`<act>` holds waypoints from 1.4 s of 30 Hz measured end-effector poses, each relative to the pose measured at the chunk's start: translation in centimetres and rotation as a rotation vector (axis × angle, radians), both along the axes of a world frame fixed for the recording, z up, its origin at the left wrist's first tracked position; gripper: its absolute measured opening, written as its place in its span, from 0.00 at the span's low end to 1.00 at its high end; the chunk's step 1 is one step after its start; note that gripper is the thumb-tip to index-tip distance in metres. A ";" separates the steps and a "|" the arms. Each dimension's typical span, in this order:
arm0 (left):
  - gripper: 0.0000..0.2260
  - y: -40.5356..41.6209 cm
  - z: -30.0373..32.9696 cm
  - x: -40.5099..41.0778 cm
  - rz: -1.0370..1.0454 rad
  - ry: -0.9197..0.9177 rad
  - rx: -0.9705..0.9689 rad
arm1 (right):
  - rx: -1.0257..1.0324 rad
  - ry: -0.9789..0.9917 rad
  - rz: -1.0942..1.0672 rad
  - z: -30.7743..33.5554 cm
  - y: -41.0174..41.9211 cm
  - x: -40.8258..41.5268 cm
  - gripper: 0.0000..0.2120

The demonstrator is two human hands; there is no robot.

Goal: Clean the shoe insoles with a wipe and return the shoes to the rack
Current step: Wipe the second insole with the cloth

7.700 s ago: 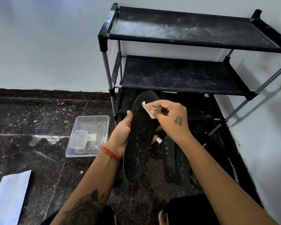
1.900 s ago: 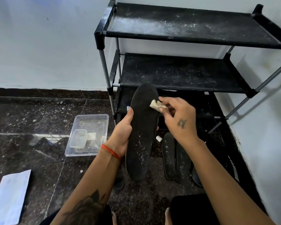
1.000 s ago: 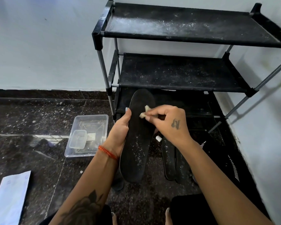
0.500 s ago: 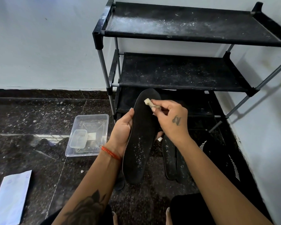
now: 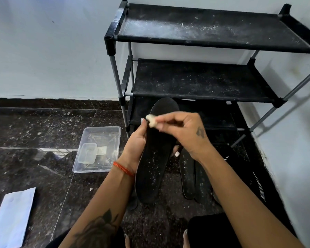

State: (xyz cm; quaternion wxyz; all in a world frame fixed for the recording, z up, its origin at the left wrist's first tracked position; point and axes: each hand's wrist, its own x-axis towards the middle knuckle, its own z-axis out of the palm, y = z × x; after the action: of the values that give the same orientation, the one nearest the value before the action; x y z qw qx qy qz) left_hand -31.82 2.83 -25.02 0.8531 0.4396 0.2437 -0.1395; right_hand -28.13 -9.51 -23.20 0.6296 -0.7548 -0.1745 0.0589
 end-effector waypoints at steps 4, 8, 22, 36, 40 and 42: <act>0.28 -0.5 -0.1 -0.3 -0.099 0.047 -0.144 | -0.035 -0.099 -0.254 -0.4 0.2 0.7 0.06; 0.25 -0.8 -0.3 -0.3 -0.092 0.029 -0.093 | -0.192 -0.246 -0.219 -1.3 1.1 0.7 0.04; 0.27 0.1 -0.3 1.0 0.031 -0.052 0.008 | -0.050 -0.150 -0.129 -0.6 0.1 0.2 0.05; 0.35 0.8 -0.1 0.9 0.032 0.059 0.001 | -0.235 -0.195 0.249 -0.2 0.5 -1.7 0.05; 0.33 0.4 -0.2 0.7 0.045 0.025 -0.107 | -0.019 0.051 0.177 0.7 -1.2 -1.0 0.07; 0.32 0.0 0.0 0.4 -0.008 0.006 -0.145 | -0.030 -0.001 -0.052 0.3 -1.7 -0.4 0.06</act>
State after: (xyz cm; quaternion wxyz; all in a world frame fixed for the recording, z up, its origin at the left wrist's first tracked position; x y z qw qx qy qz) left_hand -31.38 2.85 -25.02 0.8814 0.3773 0.2339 -0.1615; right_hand -28.53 -11.20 -22.94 0.6193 -0.7686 -0.1542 0.0445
